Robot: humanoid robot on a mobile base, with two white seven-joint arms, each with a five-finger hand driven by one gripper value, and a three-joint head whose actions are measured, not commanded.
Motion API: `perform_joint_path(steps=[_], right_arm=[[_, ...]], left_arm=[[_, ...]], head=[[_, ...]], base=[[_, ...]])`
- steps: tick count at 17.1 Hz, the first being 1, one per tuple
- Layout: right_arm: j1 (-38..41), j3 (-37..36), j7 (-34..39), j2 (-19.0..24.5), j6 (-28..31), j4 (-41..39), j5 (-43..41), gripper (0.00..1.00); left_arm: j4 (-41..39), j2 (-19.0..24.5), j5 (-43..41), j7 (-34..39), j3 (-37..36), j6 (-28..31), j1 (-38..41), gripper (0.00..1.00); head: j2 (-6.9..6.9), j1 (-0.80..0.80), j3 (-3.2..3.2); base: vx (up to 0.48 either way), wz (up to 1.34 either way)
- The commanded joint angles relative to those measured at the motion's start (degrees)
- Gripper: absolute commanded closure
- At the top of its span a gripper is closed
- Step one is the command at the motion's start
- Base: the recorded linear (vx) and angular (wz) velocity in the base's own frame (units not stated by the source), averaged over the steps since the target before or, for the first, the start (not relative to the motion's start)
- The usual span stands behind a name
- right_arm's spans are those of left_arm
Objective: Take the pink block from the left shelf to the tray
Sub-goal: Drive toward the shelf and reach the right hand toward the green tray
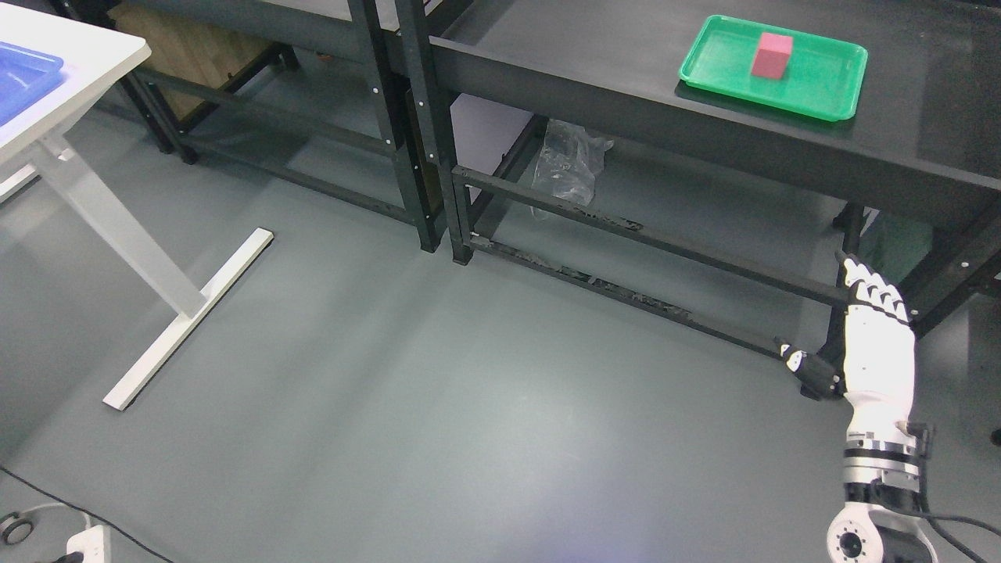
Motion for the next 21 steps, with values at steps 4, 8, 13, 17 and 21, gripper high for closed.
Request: perform_joint_path(steps=[4,8,13,17,21], right_arm=[[0.1,-0.2,-0.1,-1.0,0.0,-0.1,0.3,0.0],[0.1,-0.1,-0.1,-1.0,0.0,-0.1,0.3,0.0],[0.0,-0.1,0.0,-1.0,0.0,-0.1,-0.3,0.0],[0.0,0.0,0.3,-1.0,0.0,-0.1,-0.9,0.0],[0.0,0.3,1.2,-1.0,0.1,0.0,-0.8,0.0]], left_arm=[[-1.0,1.0,-0.1,0.0,0.0,0.0,-1.3,0.0],[-1.0,1.0,-0.1,0.0,0.0,0.0,-1.3,0.0],[-1.0,1.0,-0.1,0.0,0.0,0.0,-1.3,0.0],[-1.0,1.0,-0.1,0.0,0.0,0.0,-1.3,0.0],[-1.0,1.0,-0.1,0.0,0.0,0.0,-1.3,0.0]], head=[[0.0,0.0,0.0],[0.0,0.0,0.0],[0.0,0.0,0.0],[0.0,0.0,0.0],[0.0,0.0,0.0]], base=[[0.34,-0.1],[0.329,-0.08],[0.328,-0.04],[0.336,-0.02],[0.319,-0.01]])
